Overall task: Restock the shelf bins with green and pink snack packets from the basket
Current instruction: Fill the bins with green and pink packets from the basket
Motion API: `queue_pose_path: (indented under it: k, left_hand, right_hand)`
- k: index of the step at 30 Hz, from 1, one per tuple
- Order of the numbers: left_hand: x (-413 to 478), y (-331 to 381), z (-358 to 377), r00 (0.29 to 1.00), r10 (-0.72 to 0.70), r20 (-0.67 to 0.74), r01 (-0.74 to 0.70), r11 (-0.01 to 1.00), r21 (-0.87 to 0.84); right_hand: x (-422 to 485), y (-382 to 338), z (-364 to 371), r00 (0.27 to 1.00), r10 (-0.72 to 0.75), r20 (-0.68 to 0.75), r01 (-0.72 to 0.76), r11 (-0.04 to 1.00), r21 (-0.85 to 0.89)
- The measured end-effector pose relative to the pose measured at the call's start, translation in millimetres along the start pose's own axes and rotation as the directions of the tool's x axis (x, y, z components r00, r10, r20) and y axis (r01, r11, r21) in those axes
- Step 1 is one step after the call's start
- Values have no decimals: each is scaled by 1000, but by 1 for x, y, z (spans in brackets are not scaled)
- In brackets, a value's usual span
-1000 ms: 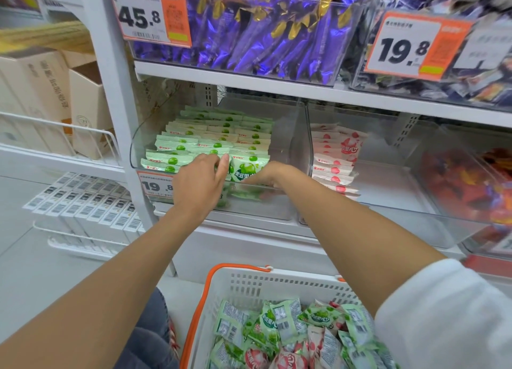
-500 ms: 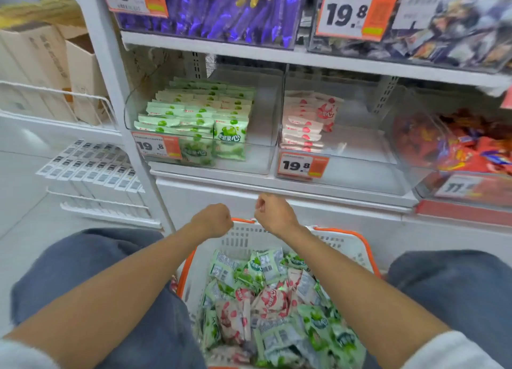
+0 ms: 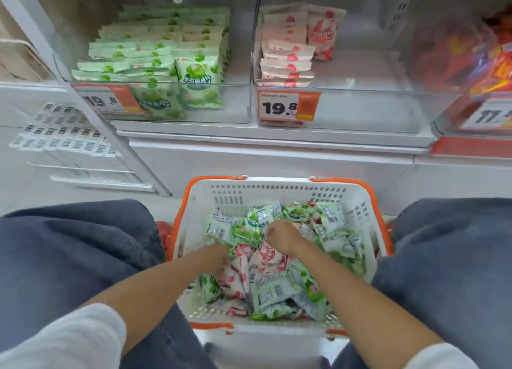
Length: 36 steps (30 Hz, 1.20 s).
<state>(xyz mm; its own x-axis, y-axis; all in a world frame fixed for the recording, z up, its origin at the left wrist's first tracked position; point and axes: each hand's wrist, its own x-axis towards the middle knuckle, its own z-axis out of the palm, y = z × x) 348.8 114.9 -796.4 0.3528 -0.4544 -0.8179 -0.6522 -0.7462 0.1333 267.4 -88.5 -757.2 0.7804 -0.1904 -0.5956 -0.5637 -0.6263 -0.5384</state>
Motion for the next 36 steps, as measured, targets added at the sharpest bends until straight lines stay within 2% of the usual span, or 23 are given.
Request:
queue_pose_path:
  k: [3,6,7,9,11,13,14,15,17,19,23,26,28,30,32,34,36]
  left_hand:
    - [-5,6,-19,987,102,-122,-120,981,-152]
    - [-26,19,-72,931,183,-317,-277,919,-282]
    - [-35,24,-90,895,208,-395,-340,890,-303]
    - [-51,35,-122,827,184,-530,-435,808,-398]
    - [-62,44,-143,720,38,-693,-533,670,-517]
    - [-72,58,-158,593,-231,-771,-603,508,-615]
    - [-76,66,-166,571,-332,-751,-604,450,-658]
    - [-82,78,-173,576,-369,-729,-601,414,-684]
    - [-93,103,-186,550,-342,-762,-621,442,-647]
    - [-108,129,-203,458,-349,-818,-641,507,-576]
    - [-129,161,-246,302,-339,-891,-612,648,-454]
    - [-136,173,-284,219,-285,-933,-607,709,-359]
    - [-136,180,-312,190,-224,-956,-593,750,-293]
    - [-132,182,-342,191,-138,-972,-560,798,-224]
    - [-120,174,-370,222,-65,-973,-466,870,-164]
    - [-104,159,-390,312,-42,-949,-262,957,-128]
    - [-87,145,-402,410,-34,-911,-84,994,-74]
  right_hand:
    - [-2,-1,-4,998,-33,45,30,997,73]
    - [-9,-9,-20,975,-83,206,40,978,204]
    - [-13,-13,-28,972,-109,207,57,969,242]
    - [-25,-24,-49,982,-162,94,125,942,311]
    - [-40,-33,-77,985,-163,-54,171,904,392]
    - [-54,-40,-109,980,-157,-120,196,842,502]
    - [-60,-44,-123,977,-168,-131,213,800,560]
    - [-67,-49,-138,974,-177,-144,228,759,610]
    - [-81,-58,-164,961,-210,-179,275,678,682]
    - [-96,-66,-187,943,-245,-224,331,634,699]
    - [-115,-73,-230,905,-271,-328,425,611,667]
    - [-119,-74,-263,878,-295,-376,477,606,637]
    - [-115,-76,-286,858,-276,-432,507,586,632]
    - [-102,-77,-312,830,-227,-510,535,584,610]
    - [-80,-75,-337,800,-146,-582,539,600,591]
    - [-48,-70,-357,785,-76,-614,502,659,560]
    - [-13,-71,-368,788,-18,-615,428,734,527]
